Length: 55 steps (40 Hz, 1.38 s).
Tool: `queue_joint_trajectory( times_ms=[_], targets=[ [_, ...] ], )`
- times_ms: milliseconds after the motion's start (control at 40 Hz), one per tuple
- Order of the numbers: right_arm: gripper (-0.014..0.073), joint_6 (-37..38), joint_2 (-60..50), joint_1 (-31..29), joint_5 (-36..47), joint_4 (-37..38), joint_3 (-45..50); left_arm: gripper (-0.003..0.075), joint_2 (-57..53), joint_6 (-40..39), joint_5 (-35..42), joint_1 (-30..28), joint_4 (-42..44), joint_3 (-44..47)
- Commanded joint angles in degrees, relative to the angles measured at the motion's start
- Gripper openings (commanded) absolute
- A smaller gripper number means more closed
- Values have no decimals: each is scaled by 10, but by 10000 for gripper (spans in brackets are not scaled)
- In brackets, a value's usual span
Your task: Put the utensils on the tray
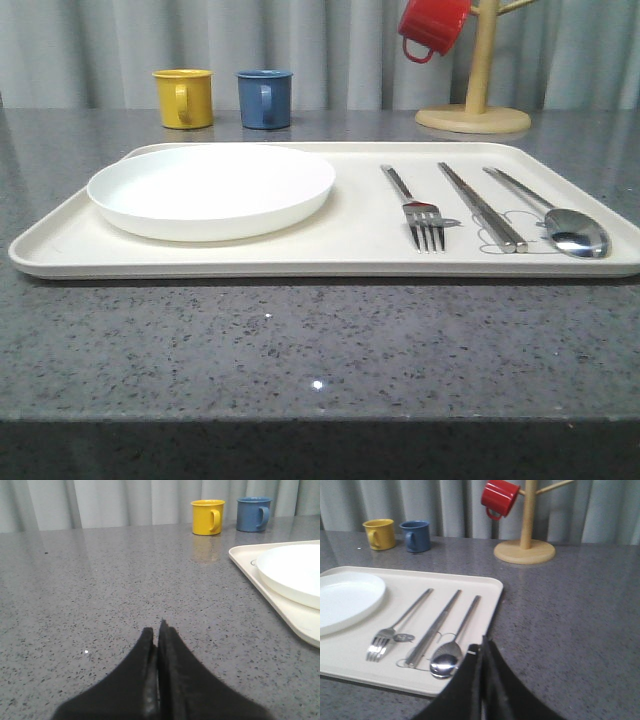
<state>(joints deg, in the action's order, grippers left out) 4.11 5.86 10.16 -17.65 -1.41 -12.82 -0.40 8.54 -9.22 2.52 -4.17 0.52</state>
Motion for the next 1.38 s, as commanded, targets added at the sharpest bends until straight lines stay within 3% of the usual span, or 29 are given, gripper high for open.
queue_joint_trajectory(
  times_ms=[0,275,475,1351],
  targets=[
    [-69,-5,-16,-44,80,8,38,-18,-13,-5,45,0,-2,-1],
    [-69,-5,-75,-125,86,-12,146,-18,-13,-5,45,0,-2,-1],
    [-69,-5,-74,-125,43,-12,143,-18,-13,-5,45,0,-2,-1],
    [-69,-5,-74,-125,44,-12,143,-18,-13,-5,45,0,-2,-1]
  ],
)
